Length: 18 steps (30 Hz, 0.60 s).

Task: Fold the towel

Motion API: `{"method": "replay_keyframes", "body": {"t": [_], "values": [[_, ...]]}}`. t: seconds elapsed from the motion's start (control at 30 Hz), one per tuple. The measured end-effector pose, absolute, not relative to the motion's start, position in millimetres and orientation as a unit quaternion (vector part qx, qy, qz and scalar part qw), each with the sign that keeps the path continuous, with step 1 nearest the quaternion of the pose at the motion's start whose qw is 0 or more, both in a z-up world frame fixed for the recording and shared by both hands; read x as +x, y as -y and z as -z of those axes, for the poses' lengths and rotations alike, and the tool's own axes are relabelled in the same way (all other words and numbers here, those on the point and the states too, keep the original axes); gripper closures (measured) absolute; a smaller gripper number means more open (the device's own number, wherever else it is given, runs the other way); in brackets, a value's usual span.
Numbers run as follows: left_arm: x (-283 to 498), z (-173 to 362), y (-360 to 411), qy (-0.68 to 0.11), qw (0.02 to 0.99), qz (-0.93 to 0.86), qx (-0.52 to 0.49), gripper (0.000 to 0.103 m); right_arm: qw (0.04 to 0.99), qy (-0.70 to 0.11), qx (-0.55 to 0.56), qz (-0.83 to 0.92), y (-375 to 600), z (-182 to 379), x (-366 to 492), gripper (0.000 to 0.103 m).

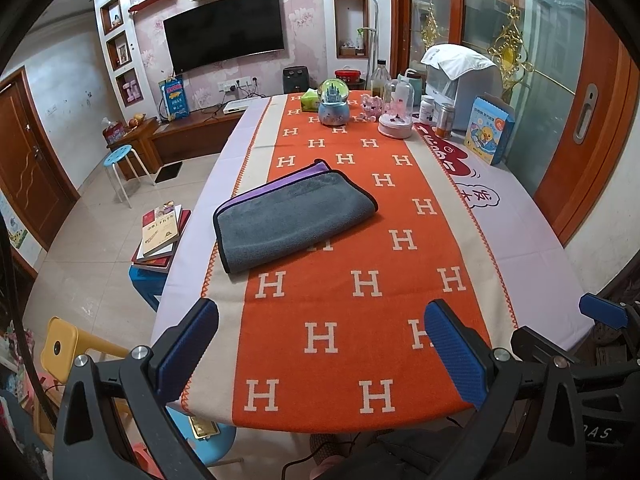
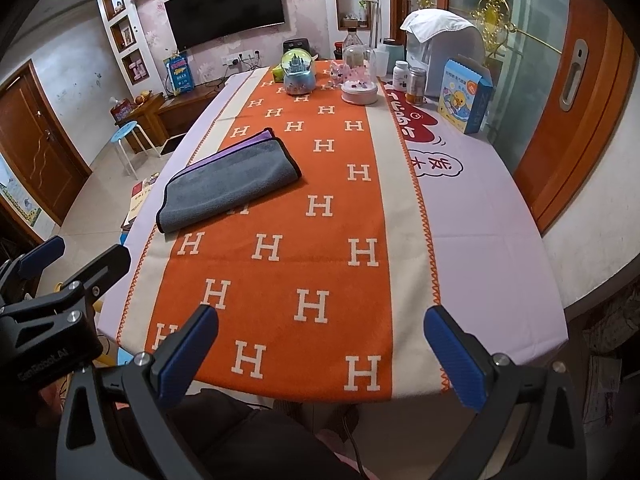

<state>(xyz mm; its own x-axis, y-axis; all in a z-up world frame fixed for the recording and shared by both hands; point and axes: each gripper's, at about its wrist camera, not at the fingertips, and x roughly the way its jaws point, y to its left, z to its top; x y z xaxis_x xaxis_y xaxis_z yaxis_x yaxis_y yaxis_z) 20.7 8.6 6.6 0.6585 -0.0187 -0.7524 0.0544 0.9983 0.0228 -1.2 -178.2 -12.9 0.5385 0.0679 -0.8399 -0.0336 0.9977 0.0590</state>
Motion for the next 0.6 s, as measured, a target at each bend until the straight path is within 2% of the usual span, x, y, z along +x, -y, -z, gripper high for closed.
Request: {"method": "replay_keyframes", "body": {"t": [0.6], "values": [[18.2, -4.9, -9.5, -0.414, 0.910, 0.020, 0.022, 0.001, 0.876, -0.481, 0.018, -0.029, 179.4, 13.8, -0.7, 0.000]]}}
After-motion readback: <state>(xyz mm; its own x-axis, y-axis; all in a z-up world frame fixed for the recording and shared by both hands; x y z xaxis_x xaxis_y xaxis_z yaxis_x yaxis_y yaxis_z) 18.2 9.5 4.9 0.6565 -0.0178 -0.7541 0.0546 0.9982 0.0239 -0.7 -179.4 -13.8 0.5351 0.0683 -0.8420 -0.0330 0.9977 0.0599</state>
